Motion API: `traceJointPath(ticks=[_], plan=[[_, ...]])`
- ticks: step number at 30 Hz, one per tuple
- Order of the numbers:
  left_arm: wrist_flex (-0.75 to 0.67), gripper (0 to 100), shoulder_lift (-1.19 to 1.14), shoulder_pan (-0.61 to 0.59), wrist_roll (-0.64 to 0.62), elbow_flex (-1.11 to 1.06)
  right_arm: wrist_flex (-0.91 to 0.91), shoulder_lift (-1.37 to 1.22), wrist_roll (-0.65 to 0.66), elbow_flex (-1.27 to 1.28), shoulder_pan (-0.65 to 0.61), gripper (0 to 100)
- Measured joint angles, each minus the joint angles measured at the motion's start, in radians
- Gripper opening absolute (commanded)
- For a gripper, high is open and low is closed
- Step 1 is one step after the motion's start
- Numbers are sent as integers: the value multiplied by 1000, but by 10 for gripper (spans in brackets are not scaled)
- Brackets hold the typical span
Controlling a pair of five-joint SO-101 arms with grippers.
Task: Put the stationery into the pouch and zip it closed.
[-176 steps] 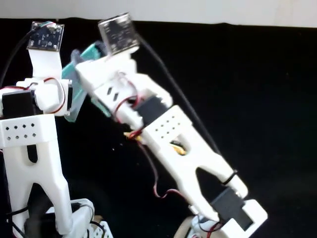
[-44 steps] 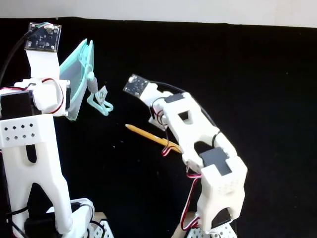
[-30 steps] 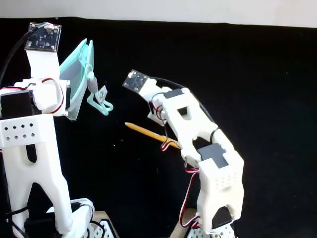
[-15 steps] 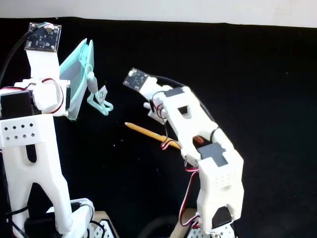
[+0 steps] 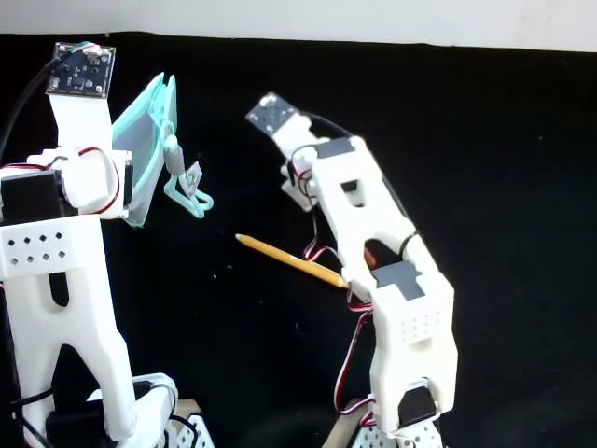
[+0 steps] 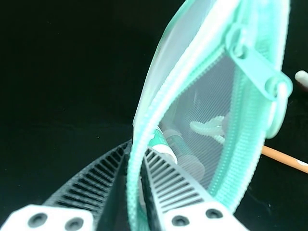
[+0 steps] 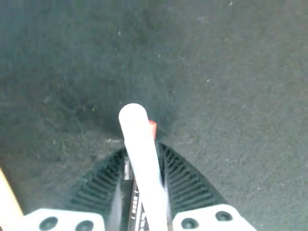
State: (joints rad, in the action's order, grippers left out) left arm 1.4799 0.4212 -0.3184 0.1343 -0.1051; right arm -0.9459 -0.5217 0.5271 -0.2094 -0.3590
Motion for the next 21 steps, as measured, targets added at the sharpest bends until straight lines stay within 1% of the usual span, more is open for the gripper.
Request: traceJointPath(ticks=[7,21], plan=[[0,7,0,0,0,0,-32,0,-137,-101,2,7],[0,7,0,0,0,0,-209,0,-388,-525,0,7]])
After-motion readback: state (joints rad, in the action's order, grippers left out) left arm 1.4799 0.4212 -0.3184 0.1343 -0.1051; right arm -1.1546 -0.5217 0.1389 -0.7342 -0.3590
